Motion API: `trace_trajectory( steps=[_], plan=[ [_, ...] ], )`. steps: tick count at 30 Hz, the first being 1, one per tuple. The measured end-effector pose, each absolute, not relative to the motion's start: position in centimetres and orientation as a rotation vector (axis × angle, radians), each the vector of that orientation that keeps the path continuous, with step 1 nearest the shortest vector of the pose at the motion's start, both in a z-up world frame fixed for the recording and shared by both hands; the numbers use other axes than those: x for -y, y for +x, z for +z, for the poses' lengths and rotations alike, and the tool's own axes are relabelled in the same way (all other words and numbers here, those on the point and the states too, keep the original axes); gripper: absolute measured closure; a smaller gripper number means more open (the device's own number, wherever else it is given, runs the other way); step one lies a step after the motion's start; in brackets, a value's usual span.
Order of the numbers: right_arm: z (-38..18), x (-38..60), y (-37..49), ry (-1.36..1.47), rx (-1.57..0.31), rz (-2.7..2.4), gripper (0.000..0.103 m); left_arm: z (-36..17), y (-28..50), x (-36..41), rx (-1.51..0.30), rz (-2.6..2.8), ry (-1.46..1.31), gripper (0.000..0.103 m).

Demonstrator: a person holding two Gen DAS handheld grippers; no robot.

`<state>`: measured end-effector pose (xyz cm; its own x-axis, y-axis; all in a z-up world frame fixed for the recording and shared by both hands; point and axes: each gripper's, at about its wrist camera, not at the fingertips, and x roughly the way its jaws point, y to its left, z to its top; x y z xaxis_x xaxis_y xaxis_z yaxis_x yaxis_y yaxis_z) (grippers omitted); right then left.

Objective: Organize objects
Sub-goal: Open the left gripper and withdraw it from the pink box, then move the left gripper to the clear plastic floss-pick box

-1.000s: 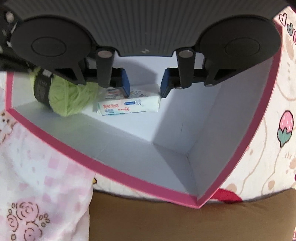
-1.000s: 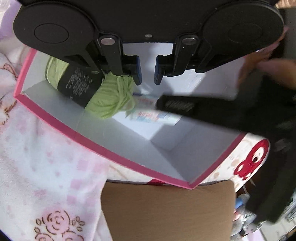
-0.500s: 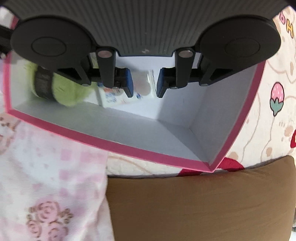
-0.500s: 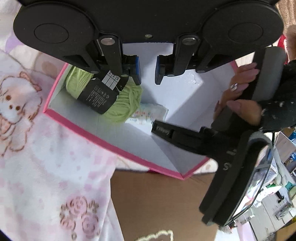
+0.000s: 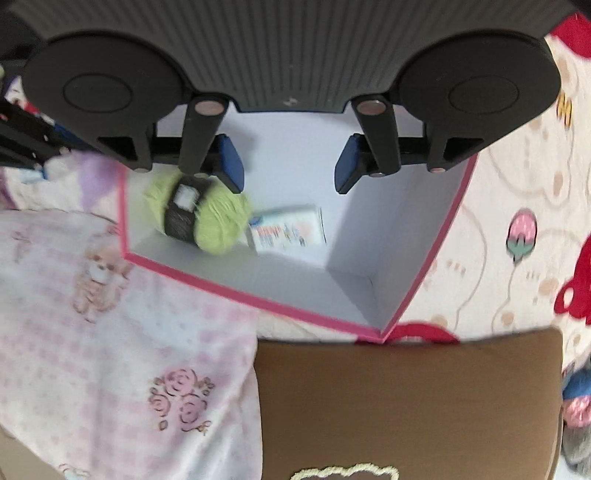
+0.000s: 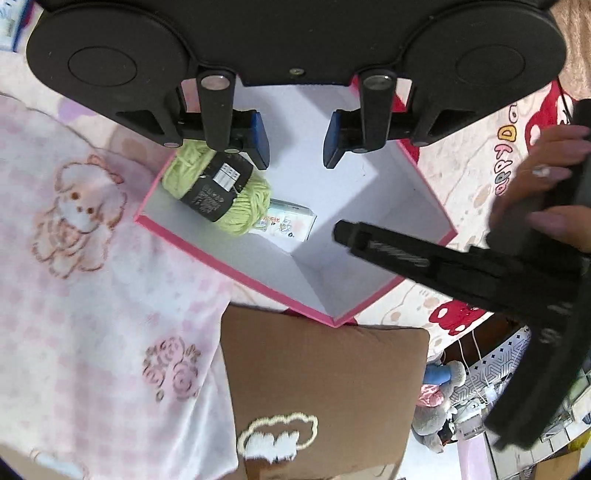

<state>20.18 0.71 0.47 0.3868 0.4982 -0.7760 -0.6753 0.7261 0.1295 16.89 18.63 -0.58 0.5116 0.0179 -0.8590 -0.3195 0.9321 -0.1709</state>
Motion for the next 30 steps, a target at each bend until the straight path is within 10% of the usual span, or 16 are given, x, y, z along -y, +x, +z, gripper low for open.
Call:
trace_trajectory(
  steps=[15, 30],
  plan=[
    [5.4, 4.8, 13.9, -0.198, -0.838, 0.713, 0.016, 5.6, 7.9, -13.9, -1.001, 0.107, -0.287, 0.025],
    [7.9, 9.8, 7.9, -0.256, -0.785, 0.676, 0.015, 8.8, 3.2, -9.6, -0.953, 0.065, -0.237, 0.009]
  ],
)
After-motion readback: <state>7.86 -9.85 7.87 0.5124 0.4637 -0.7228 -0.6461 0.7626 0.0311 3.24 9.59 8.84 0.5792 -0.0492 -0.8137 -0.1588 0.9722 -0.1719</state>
